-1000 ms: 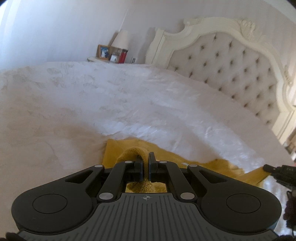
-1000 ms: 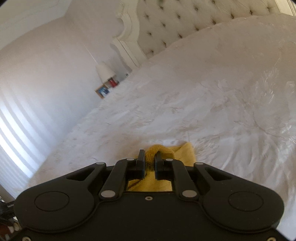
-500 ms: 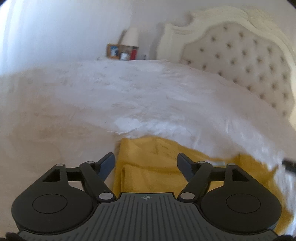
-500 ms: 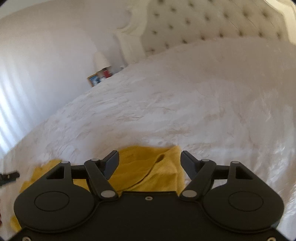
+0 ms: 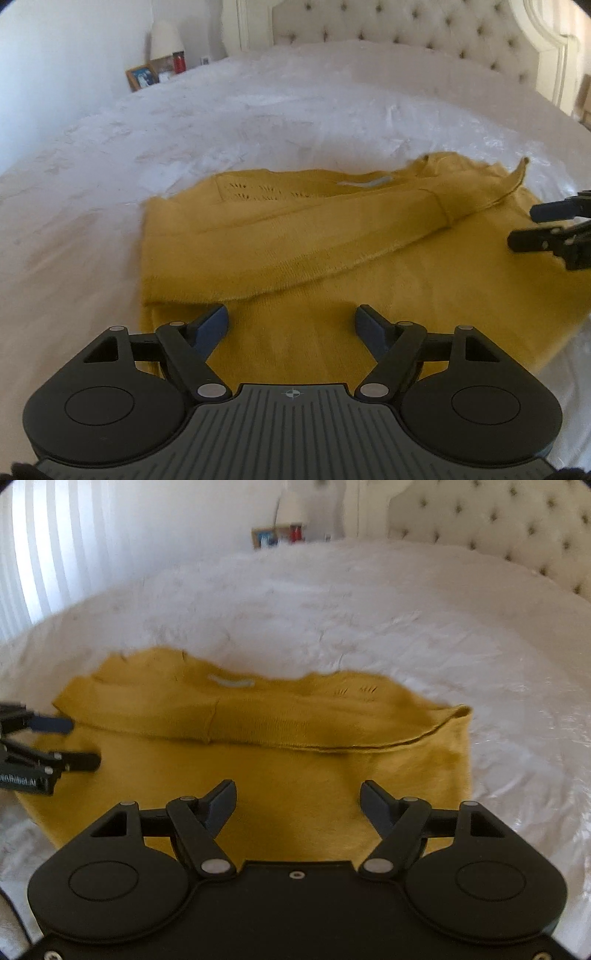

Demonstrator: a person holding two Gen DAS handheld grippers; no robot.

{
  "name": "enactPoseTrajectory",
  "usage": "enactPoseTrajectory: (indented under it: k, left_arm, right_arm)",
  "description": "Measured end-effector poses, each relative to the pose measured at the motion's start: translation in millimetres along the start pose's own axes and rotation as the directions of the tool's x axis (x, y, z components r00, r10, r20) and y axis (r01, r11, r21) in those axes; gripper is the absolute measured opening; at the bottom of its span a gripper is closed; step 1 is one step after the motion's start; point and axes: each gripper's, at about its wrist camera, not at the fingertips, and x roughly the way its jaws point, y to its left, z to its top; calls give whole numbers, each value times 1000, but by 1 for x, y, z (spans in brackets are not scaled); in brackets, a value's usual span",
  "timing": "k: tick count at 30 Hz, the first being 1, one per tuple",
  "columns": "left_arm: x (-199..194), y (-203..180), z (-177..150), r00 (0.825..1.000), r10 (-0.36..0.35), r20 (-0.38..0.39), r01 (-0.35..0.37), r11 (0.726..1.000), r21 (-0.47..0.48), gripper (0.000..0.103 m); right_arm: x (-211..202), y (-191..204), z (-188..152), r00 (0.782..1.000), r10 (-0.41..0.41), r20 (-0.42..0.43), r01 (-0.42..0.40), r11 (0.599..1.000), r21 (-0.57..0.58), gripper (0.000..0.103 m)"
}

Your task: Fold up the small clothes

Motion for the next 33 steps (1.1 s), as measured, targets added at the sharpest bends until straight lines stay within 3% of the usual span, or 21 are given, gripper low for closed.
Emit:
enactPoseTrajectory:
  k: [4,10,18,25,33]
  left_arm:
    - [20,12,16,999,-22,-32,20,998,-56,83]
    - [48,24,49,999,1,-52,-5,997,-72,83]
    - [75,47,73,997,28,-74,-40,985,-165,83]
    - [72,47,84,995,82,-53,-88,988,-128,83]
    - [52,52,72,996,88,-22,-90,985,-145,84]
  right_arm:
    - [27,-1,16,998,-24,-64,22,999,-29,79]
    - [62,-21,49,993,-25,-116,33,997,74,80]
    - [81,-38,64,989,-52,-135,71,988,138,80]
    - [67,-41,64,994,-79,-74,89,987,136,80]
    - [34,-24,38,999,-37,-10,38,997,74,81]
